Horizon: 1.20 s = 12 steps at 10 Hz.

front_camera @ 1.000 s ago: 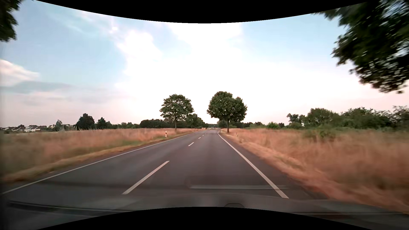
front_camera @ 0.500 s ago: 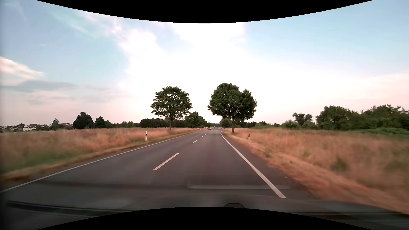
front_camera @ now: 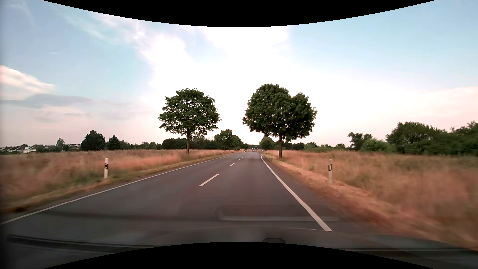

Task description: Follow the waypoints while adhering to traffic rules and regulations

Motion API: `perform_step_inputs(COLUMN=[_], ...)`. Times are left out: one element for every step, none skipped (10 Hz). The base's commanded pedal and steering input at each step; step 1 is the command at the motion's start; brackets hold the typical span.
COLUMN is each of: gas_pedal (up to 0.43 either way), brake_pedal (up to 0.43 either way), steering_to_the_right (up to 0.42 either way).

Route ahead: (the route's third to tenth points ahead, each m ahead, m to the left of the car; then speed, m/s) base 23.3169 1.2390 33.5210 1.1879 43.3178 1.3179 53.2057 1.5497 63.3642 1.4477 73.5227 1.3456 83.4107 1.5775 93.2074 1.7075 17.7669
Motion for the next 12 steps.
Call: perform_step_inputs(gas_pedal=[0.047,0.047,0.047,0.047,0.047,0.047,0.047,0.047,0.067,0.098,0.138,0.138], brake_pedal=[0.000,0.000,0.000,0.000,0.000,0.000,0.000,0.000,0.000,0.000,0.000,0.000], steering_to_the_right=[-0.003,-0.003,-0.002,-0.003,-0.003,-0.002,-0.001,-0.001,-0.001,-0.001,-0.001,-0.002])
